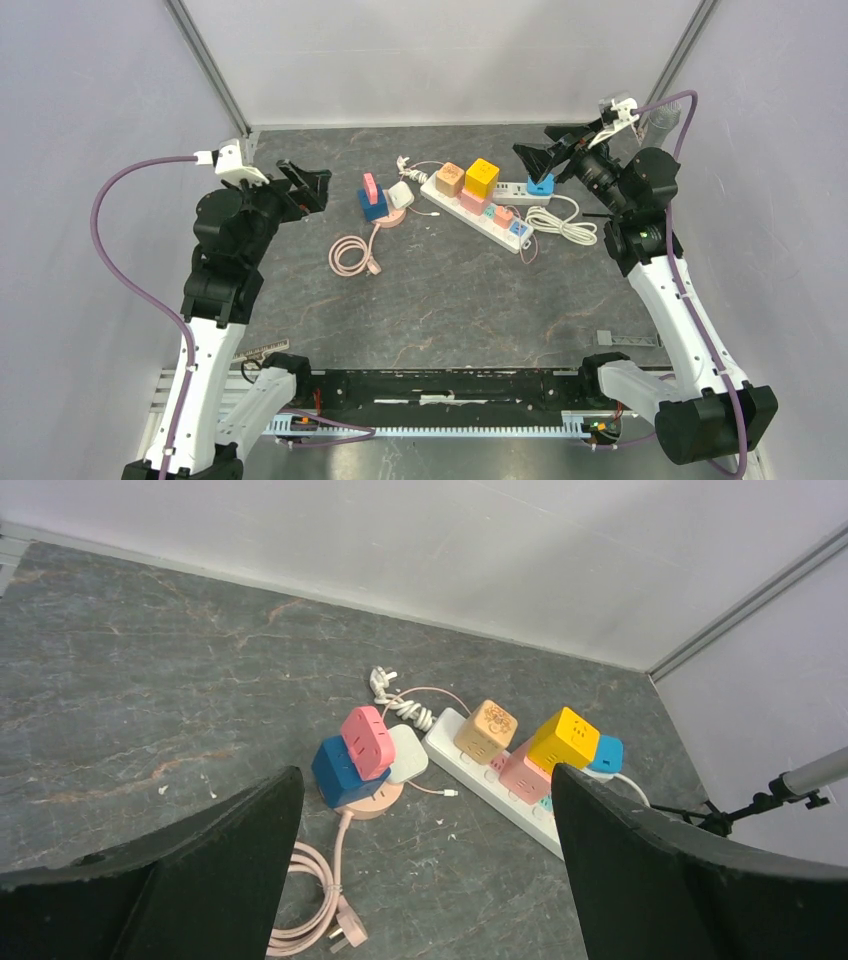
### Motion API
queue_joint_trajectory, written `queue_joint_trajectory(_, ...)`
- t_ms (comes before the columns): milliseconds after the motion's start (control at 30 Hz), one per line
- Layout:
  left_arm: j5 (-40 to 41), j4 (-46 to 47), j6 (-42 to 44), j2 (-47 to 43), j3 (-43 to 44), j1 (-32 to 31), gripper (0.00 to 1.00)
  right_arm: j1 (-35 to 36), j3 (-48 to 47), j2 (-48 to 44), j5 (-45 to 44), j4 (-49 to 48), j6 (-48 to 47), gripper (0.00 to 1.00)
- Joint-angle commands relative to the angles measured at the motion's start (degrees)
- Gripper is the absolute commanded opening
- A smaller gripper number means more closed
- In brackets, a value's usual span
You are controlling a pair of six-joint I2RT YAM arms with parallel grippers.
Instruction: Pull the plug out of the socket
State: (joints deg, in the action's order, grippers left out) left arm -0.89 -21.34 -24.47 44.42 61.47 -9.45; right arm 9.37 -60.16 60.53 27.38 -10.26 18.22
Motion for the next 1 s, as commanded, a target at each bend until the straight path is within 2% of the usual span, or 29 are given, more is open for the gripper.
queue_joint_trajectory(0, 2.07, 1.55, -1.41, -0.96, 0.24, 0.22, 1.00, 0.37, -0.09, -0.45, -1.34, -0.96, 0.60, 0.85)
queue_joint_trajectory(267, -7.27, 4.86, -3.93, 1.64, -1.47, 0.22, 1.00, 0.71, 1.11, 0.19, -1.78, -1.18, 1.87, 0.85)
queue_joint_trajectory(467, -18.92, 5.26, -11.19, 7.91, -4.19, 0.14, 1.00, 1.77, 2.82, 0.89, -1.78, -2.14, 3.72, 0.84)
queue_joint_trajectory(600, -21.00, 5.18, -16.02, 10.03, -6.21, 0.13, 1.00, 2.94, 3.51, 1.81, -1.56, -2.00, 4.18, 0.84)
queue_joint_trajectory(767, -16.25, 0.20, -17.63, 10.16, -9.06, 0.14, 1.00, 4.66, 4.82, 2.72, -2.18, -1.89, 5.60, 0.84)
queue_joint_trajectory(900, -0.02, -14.34, -14.73, 9.10, -4.17, 0.11, 1.00, 6.71, 5.34, 3.81, -3.27, -1.54, 6.65, 0.82)
queue_joint_trajectory(967, 7.08, -17.94, -12.48, 7.87, -1.69, 0.22, 1.00, 7.94, 5.36, 4.27, -3.93, -0.87, 6.95, 0.81)
